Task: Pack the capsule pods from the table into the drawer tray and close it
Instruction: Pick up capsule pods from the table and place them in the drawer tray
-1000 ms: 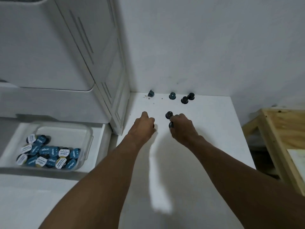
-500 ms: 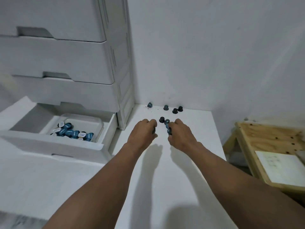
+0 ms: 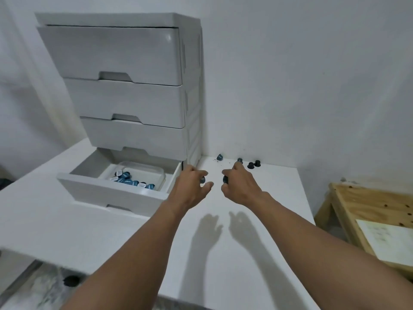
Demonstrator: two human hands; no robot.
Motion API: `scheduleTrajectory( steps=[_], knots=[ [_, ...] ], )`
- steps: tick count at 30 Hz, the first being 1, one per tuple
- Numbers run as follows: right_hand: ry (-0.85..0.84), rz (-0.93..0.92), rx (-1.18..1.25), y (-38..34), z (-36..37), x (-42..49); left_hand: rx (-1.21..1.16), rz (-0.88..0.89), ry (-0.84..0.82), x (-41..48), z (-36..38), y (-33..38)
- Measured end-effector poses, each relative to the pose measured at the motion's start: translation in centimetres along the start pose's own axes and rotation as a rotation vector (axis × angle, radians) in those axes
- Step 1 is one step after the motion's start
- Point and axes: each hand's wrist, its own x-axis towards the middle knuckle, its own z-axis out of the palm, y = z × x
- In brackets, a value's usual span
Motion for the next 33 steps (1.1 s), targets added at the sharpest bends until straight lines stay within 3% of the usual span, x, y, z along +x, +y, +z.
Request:
scheduleTrajectory(
  steps=[7, 18, 33],
  knots=[
    [0.047, -0.036, -0.046, -7.7, 1.5, 1.9, 0.03, 0.004, 0.087, -1.4, -5.9, -5.7],
    [0.072, -0.097, -0.013, -22.4, 8.8, 6.9, 0.021, -0.065, 0.107, -2.1, -15.8, -20.8],
    [0.0, -0.088, 0.051, -25.7, 13.5, 16.7, 0.037, -0.1, 0.119, 4.5, -17.4, -29.4]
  ],
)
